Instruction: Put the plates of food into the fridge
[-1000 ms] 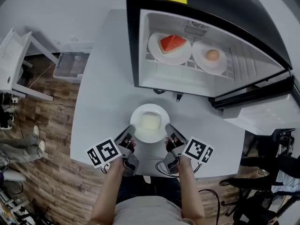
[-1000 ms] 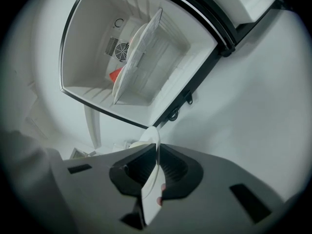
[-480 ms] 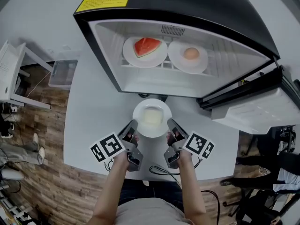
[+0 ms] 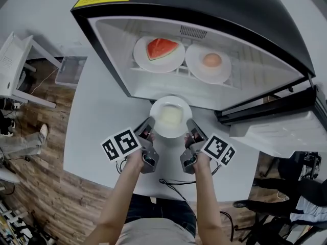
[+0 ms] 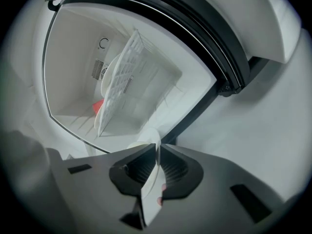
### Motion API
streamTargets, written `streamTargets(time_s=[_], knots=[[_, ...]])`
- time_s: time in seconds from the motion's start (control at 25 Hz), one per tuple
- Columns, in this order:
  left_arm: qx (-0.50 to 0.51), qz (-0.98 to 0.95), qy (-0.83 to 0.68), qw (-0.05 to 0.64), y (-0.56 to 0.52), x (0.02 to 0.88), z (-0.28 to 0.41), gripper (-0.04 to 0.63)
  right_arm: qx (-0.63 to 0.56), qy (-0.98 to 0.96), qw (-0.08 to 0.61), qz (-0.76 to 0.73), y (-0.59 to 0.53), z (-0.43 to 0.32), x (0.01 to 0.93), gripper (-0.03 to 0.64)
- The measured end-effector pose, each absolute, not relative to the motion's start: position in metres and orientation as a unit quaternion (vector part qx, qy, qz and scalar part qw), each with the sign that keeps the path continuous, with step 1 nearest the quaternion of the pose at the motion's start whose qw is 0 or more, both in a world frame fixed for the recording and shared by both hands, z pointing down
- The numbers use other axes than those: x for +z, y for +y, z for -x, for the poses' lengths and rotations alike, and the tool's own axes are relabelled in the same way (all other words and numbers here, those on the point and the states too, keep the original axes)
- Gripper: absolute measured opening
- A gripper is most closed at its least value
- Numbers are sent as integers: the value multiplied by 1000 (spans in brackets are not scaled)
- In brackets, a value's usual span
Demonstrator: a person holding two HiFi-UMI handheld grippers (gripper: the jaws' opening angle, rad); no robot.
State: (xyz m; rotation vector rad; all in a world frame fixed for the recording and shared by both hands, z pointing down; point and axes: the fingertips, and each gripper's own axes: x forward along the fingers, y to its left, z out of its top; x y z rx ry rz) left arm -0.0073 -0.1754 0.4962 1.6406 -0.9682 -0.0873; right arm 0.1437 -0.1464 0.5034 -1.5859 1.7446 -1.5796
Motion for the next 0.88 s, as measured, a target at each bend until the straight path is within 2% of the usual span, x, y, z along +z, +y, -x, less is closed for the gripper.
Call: streamTargets(time_s=[0.88], knots=[[-30,-693,-405,596,-234,524,-12,31,-526,610,125,579,-204,-162,524,36]])
